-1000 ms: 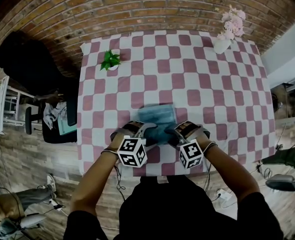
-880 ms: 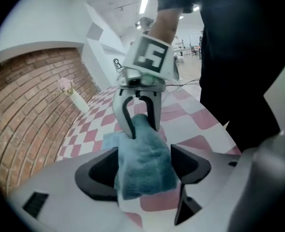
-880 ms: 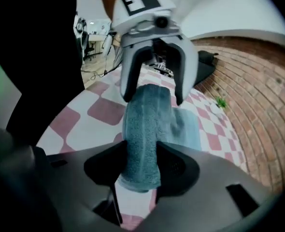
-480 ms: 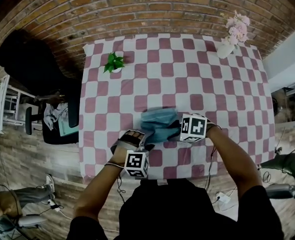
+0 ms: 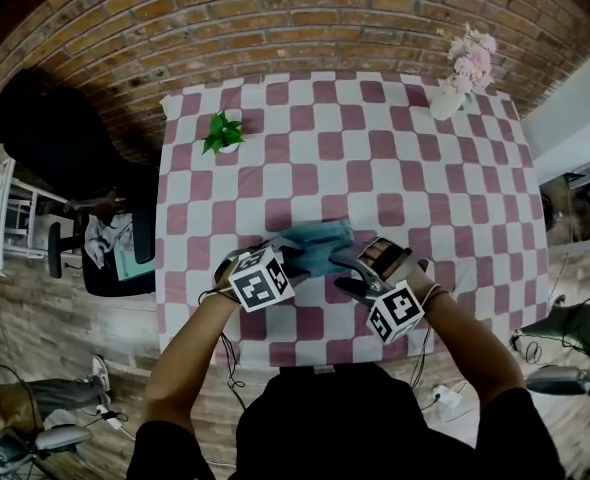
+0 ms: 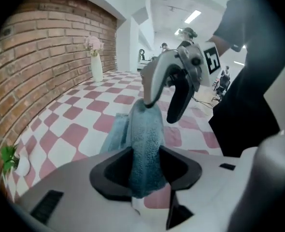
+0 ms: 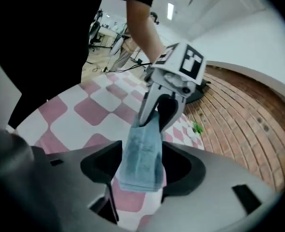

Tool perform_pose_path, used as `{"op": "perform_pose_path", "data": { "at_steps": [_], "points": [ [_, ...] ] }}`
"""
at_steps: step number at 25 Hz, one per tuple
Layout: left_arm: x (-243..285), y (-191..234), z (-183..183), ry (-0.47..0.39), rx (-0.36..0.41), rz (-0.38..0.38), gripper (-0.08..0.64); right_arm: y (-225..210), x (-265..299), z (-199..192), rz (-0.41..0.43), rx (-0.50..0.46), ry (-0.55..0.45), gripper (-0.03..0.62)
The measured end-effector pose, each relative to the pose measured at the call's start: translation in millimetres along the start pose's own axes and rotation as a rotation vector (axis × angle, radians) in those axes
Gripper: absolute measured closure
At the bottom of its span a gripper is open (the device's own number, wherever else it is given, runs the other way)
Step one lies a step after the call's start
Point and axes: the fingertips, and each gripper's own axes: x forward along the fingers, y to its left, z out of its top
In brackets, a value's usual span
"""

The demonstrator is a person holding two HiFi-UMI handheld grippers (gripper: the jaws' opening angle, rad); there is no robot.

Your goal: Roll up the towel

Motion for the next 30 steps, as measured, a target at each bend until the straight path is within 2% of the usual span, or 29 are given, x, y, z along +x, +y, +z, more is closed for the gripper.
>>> {"op": "perform_pose_path", "data": {
  "at_steps": [2,4,7,10,11,13,15,17,19,21,23,27,30],
  "points": [
    [-1.6,11.7,4.1,-0.020,-0.043,-0.025,0.382,4.2,11.6,-5.4,-0.020,-0.044,0.058,0.336],
    [-2.8,23.4,5.0,-0.028,-0.081,-0.033,0.369,3.3,24.5,-13.7,-0.036,-0.046,0.110,0.334],
    [-4.3,38.3,5.7,-0.020,-0.070,-0.012,0.339,-0.7,39.8,-23.1,-0.043,-0.012,0.150,0.336],
    [-12.4,54.1,14.2,-0.032,0.000,0.069,0.280,-7.0,51.7,-32.9,-0.022,0.081,0.159,0.337],
    [-18.5,58.9,18.4,-0.048,0.022,0.115,0.270,-11.3,54.7,-36.3,-0.013,0.119,0.160,0.364],
    [-32.6,63.5,25.6,-0.074,0.078,0.218,0.286,-20.7,59.6,-42.3,0.018,0.190,0.158,0.374],
    [-40.5,59.5,29.0,-0.062,0.184,0.308,0.319,-27.9,63.3,-46.0,0.071,0.228,0.153,0.374],
    [-37.0,52.7,28.6,-0.022,0.301,0.351,0.327,-31.8,66.7,-46.2,0.126,0.219,0.142,0.371],
    [-24.9,47.7,24.1,0.030,0.359,0.330,0.338,-31.5,69.1,-45.8,0.174,0.196,0.135,0.367],
    [-13.7,47.1,15.7,0.084,0.361,0.294,0.380,-31.8,70.2,-45.0,0.208,0.202,0.127,0.364],
    [-6.0,49.1,7.2,0.120,0.341,0.268,0.408,-35.5,66.0,-40.7,0.219,0.265,0.087,0.353],
    [3.6,48.7,2.1,0.118,0.303,0.232,0.411,-53.7,43.7,-26.5,0.116,0.439,-0.053,0.339],
    [6.3,49.6,-0.1,0.092,0.287,0.220,0.414,-50.6,44.9,-37.0,0.096,0.481,-0.026,0.344]
  ]
}}
